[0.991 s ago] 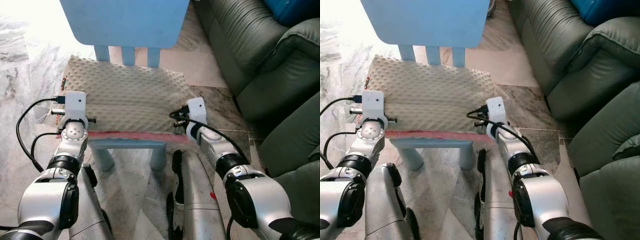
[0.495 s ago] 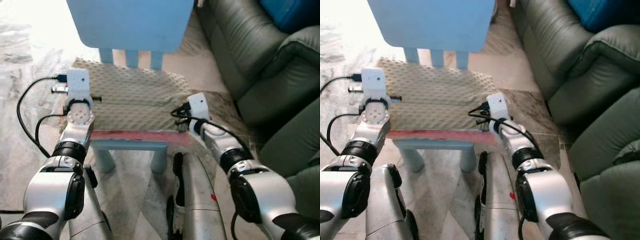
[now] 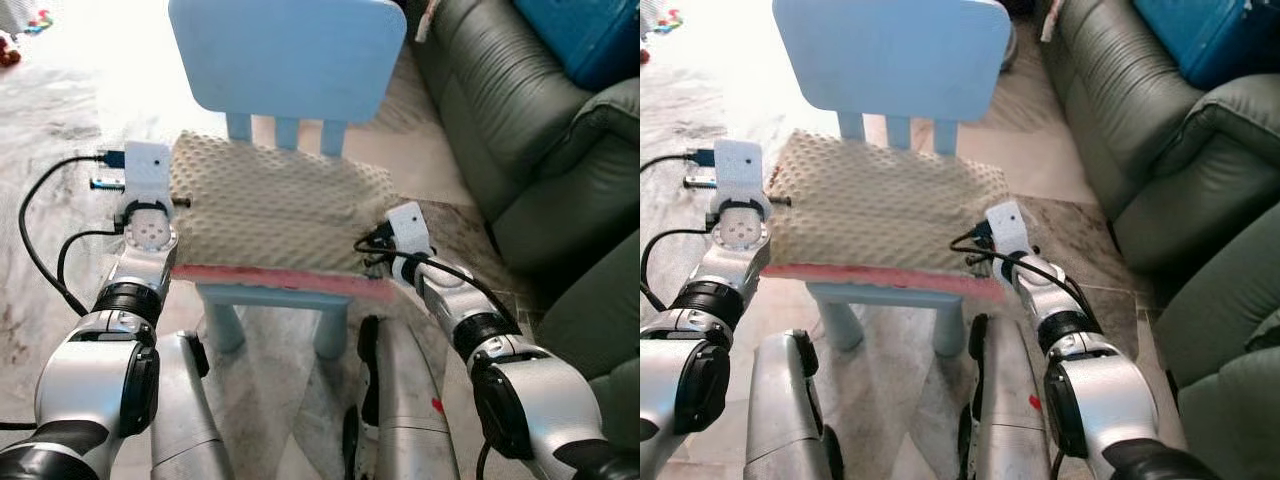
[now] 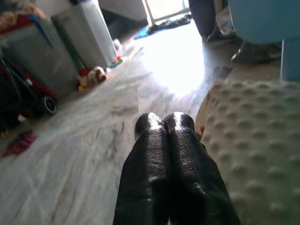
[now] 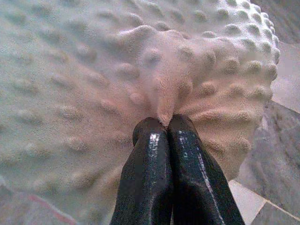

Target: Move the pillow to the sofa

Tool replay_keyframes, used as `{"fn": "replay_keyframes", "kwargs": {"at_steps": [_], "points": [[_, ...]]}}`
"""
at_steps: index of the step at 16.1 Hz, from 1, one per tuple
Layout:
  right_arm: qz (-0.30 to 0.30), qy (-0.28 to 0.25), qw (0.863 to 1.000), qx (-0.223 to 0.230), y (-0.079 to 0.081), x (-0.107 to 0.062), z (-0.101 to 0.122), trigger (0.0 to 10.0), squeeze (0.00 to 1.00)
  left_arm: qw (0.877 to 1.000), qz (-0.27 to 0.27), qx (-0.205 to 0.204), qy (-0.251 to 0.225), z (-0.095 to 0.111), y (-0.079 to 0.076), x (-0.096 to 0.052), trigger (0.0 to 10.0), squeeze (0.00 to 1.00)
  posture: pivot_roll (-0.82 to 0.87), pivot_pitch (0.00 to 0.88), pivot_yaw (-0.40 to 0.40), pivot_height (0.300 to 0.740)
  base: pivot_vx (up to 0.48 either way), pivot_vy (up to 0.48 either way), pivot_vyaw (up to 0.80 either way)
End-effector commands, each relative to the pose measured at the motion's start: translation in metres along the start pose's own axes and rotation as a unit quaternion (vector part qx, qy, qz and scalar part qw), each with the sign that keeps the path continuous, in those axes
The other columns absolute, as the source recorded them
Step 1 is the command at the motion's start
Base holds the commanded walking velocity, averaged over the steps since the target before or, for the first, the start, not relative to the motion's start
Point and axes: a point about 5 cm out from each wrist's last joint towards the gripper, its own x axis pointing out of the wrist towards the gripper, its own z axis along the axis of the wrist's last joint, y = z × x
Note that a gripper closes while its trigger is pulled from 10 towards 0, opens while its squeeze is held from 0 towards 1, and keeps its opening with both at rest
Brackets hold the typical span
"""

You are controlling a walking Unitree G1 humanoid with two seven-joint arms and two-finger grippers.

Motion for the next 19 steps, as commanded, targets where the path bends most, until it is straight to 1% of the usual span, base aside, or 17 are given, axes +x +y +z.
{"fn": "replay_keyframes", "kwargs": {"at_steps": [1,5,6,8,9,10,11,12,13,14,15,16,18,19], "points": [[-0.008,0.003,1.0,0.006,-0.004,-0.003,-0.006,0.0,0.0,1.0,0.0,-0.008,0.021,-0.004,0.001,0.0,10.0,1.0,-0.01,0.0,-0.064,0.45,0.0,0.0,0.0],[-0.005,0.002,1.0,0.013,-0.002,-0.007,-0.016,0.0,0.0,0.999,-0.007,-0.016,0.037,-0.007,-0.002,0.0,10.0,1.0,-0.03,0.0,-0.09,0.45,0.0,0.0,0.0],[-0.004,0.002,1.0,0.013,-0.002,-0.009,-0.02,0.0,0.0,0.999,-0.01,-0.021,0.033,-0.005,-0.001,0.001,10.0,1.0,-0.03,0.0,-0.095,0.45,0.0,0.0,0.0],[-0.004,0.008,1.0,0.019,-0.001,-0.012,-0.029,0.0,0.0,1.0,-0.007,-0.015,0.025,0.001,0.004,0.005,10.0,1.0,-0.04,0.0,-0.106,0.45,0.0,0.0,0.0],[-0.007,0.013,1.0,0.024,0.0,-0.013,-0.033,0.0,0.0,0.999,0.018,0.025,-0.009,0.01,0.012,0.008,10.0,1.0,-0.04,0.008,-0.111,0.45,0.0,0.0,0.0],[-0.008,0.016,0.999,0.028,0.0,-0.014,-0.037,0.0,0.0,0.998,0.04,0.043,-0.039,0.017,0.016,0.009,10.0,1.0,-0.04,0.019,-0.118,0.45,0.0,0.0,0.0],[-0.007,0.018,0.999,0.029,0.001,-0.015,-0.039,0.0,0.0,0.996,0.056,0.048,-0.054,0.02,0.018,0.008,10.0,1.0,-0.04,0.03,-0.121,0.45,0.0,0.0,0.0],[0.0,0.022,0.999,0.031,0.008,-0.015,-0.043,0.0,0.0,0.995,0.068,0.049,-0.06,0.015,0.014,0.004,10.0,1.0,-0.04,0.04,-0.127,0.45,0.0,0.0,0.0],[0.003,0.022,0.999,0.031,0.01,-0.015,-0.044,0.0,0.0,0.997,0.051,0.04,-0.035,0.007,0.008,0.001,10.0,1.0,-0.04,0.043,-0.128,0.45,0.0,0.0,0.0],[0.007,0.021,0.999,0.029,0.012,-0.014,-0.043,0.0,0.0,0.999,0.03,0.027,0.001,-0.004,0.001,-0.002,10.0,1.0,-0.04,0.046,-0.128,0.45,0.0,0.0,0.0],[0.014,0.019,1.0,0.02,0.014,-0.014,-0.041,0.0,0.0,0.999,-0.024,0.009,0.041,-0.017,-0.012,-0.008,10.0,1.0,-0.05,0.054,-0.131,0.45,0.0,0.0,0.0],[0.015,0.019,1.0,0.018,0.014,-0.014,-0.041,0.0,0.0,0.997,-0.049,-0.003,0.056,-0.024,-0.018,-0.012,10.0,1.0,-0.05,0.057,-0.132,0.45,0.0,0.0,0.0],[0.013,0.023,1.0,0.015,0.01,-0.016,-0.043,0.0,0.0,0.995,-0.065,0.017,0.078,-0.03,-0.02,-0.013,10.0,1.0,-0.05,0.064,-0.134,0.45,0.0,0.0,0.0],[0.011,0.024,1.0,0.014,0.009,-0.017,-0.044,0.0,0.0,0.994,-0.06,0.023,0.083,-0.03,-0.017,-0.012,10.0,1.0,-0.05,0.067,-0.131,0.45,0.0,0.0,0.0]]}}
